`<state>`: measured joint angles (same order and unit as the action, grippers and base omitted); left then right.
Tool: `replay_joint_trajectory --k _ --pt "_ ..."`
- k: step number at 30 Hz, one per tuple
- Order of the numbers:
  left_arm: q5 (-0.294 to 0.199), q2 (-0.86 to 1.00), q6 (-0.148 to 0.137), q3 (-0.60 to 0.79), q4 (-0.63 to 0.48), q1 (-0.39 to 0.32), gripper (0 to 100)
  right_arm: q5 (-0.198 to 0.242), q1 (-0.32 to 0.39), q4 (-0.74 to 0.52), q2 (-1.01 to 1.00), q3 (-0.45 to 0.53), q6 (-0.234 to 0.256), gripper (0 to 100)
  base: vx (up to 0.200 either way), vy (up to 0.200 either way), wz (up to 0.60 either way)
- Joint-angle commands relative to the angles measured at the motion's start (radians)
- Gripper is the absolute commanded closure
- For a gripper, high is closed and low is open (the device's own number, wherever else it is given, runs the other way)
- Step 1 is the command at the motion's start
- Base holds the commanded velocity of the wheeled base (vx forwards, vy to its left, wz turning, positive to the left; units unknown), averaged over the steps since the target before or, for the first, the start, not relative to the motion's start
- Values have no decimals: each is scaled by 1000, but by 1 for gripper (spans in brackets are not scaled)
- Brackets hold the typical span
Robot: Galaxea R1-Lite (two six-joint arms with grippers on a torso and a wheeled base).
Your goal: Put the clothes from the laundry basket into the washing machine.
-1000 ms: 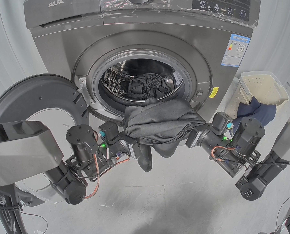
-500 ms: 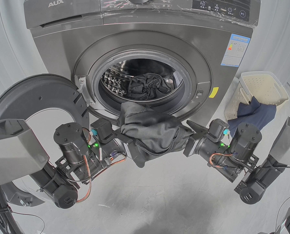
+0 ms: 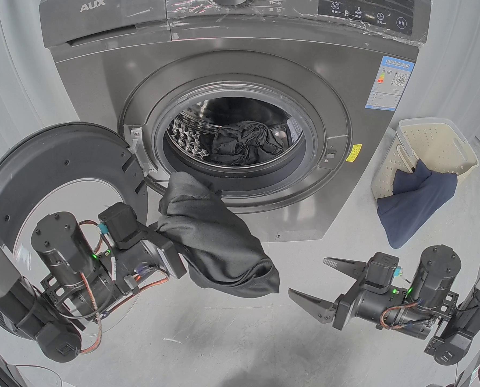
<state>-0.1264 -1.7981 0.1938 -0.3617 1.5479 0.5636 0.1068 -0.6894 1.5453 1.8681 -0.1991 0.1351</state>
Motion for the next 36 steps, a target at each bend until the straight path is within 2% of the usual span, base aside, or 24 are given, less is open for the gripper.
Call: replay_joint_trajectory --k 1,2,4,6,9,14,18,36 --pt "-2 60 3 35 0 -19 100 -29 45 1 19 44 -20 0 0 0 0" --pt "-2 57 3 38 0 -19 100 -36 47 1 22 41 -19 0 0 0 0" --pt "-1 43 -5 53 1 -18 100 -79 62 1 25 27 -15 0 0 0 0" --pt "-1 31 -5 55 1 -13 100 -93 82 1 28 10 -8 0 0 0 0" --pt "2 13 -16 56 1 -5 100 -96 91 1 36 3 1 0 0 0 0" --pt "2 -21 -71 58 1 -1 100 -96 90 1 36 -5 3 0 0 0 0" --pt "1 -32 -90 72 3 -1 100 -98 80 1 36 -3 3 0 100 0 0" --pt "1 -32 -93 76 3 22 100 -98 74 1 36 -5 3 0 200 0 0"
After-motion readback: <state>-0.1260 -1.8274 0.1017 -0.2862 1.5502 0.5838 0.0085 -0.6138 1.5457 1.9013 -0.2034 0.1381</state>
